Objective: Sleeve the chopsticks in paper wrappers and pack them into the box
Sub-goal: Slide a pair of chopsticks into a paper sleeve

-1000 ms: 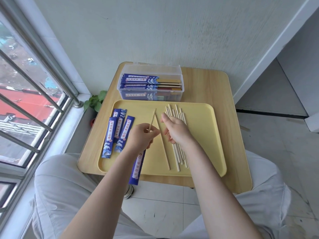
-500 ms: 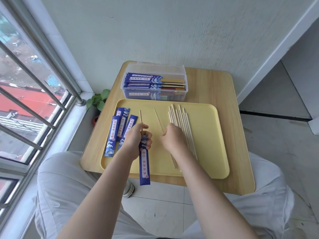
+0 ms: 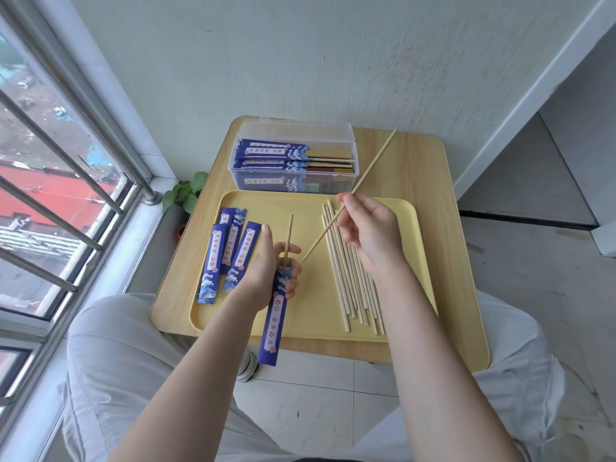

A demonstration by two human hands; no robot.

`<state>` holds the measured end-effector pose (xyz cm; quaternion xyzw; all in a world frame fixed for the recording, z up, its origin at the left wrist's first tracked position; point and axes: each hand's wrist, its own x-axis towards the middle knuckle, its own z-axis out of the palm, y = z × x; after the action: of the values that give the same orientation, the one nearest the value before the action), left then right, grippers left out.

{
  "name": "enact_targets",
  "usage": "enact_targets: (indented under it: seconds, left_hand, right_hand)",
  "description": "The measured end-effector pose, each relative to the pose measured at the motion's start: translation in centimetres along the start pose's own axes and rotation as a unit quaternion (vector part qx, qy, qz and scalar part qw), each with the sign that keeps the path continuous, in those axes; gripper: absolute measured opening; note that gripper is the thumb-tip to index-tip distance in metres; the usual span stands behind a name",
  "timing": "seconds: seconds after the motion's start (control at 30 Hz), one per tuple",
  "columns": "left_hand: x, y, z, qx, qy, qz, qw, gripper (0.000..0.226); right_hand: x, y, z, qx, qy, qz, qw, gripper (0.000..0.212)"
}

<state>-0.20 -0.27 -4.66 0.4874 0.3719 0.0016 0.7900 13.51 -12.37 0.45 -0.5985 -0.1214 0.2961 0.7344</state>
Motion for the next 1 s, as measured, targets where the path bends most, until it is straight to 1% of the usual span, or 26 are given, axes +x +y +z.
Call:
enact_targets:
  seconds: [0.13, 0.23, 0.33, 0.5, 0.67, 0.77, 0.93, 1.0]
  left_hand:
    - [-0.4, 0.2, 0.4, 0.049, -0.059, -0.004, 0.997, 0.084]
    - [-0.6, 0.4, 0.7, 0.075, -0.093, 0.002, 0.993, 0.086]
    - [-0.7, 0.5, 1.1, 0.098, -0.110, 0.016, 0.989, 0.087]
    - [-0.8, 0.7, 1.5, 0.108, -0.119, 0.019, 0.987, 0.086]
    - [-0.8, 0.9, 1.3, 0.115, -0.118, 0.029, 0.986, 0.083]
    - [-0.8, 0.8, 1.3, 0.115, -0.117, 0.026, 0.986, 0.083]
    - [-1.0, 1.0, 1.5, 0.115, -0.117, 0.029, 0.986, 0.083]
    - [-1.1, 1.2, 1.7, 0.106, -0.108, 0.033, 0.988, 0.082]
  right_hand:
    - [0.0, 0.8, -0.2, -0.051, 0.028, 0.002, 0.998, 0.021]
    - [0.0, 1.5, -0.2, -0.054, 0.040, 0.011, 0.998, 0.022]
    - [0.2, 2.0, -0.2, -0.062, 0.045, 0.016, 0.997, 0.023]
    - [0.3, 2.6, 0.0, -0.097, 0.037, 0.017, 0.994, 0.024]
    - [0.3, 1.9, -0.4, -0.056, 0.074, 0.023, 0.995, 0.026]
    - [0.3, 1.8, -0.5, -0.048, 0.067, 0.030, 0.996, 0.025]
    - [0.2, 2.5, -0.1, -0.086, 0.045, 0.029, 0.995, 0.026]
    - [0.0, 2.6, 0.0, -0.129, 0.031, 0.042, 0.990, 0.024]
